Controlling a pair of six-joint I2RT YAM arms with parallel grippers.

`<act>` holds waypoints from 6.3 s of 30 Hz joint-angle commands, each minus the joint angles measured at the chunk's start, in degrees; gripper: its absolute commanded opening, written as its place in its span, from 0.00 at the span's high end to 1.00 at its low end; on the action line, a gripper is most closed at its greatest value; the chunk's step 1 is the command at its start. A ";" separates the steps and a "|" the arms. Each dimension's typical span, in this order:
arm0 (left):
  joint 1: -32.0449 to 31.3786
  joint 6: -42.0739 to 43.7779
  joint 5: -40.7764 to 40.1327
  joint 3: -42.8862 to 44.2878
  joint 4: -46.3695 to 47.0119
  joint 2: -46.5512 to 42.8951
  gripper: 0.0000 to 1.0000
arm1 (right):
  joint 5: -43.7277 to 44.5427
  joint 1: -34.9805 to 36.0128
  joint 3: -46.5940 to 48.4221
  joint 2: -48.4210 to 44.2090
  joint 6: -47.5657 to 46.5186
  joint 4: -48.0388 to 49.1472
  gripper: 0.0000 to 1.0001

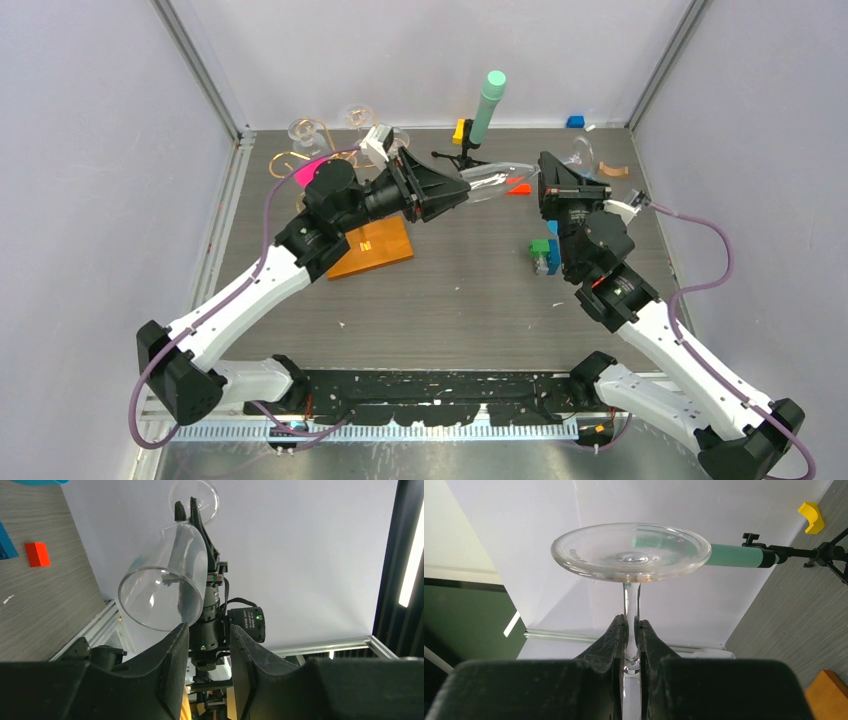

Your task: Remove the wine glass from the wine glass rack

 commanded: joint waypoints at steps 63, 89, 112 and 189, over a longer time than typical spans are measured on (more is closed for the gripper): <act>-3.87 49.33 -14.03 47.97 -61.75 25.53 1.00 | -6.11 1.49 4.80 -11.77 -18.63 -35.35 0.22; -5.83 62.23 -27.05 80.90 -90.05 56.05 1.00 | -9.56 1.50 11.31 -5.61 -38.24 -56.66 0.30; -5.70 64.08 -25.94 80.48 -87.21 54.91 0.68 | -23.05 1.50 8.30 2.35 -36.09 -49.04 0.30; -4.83 81.65 -69.63 16.19 -44.77 -24.23 0.00 | -22.53 3.95 48.65 49.03 -49.74 -63.81 0.70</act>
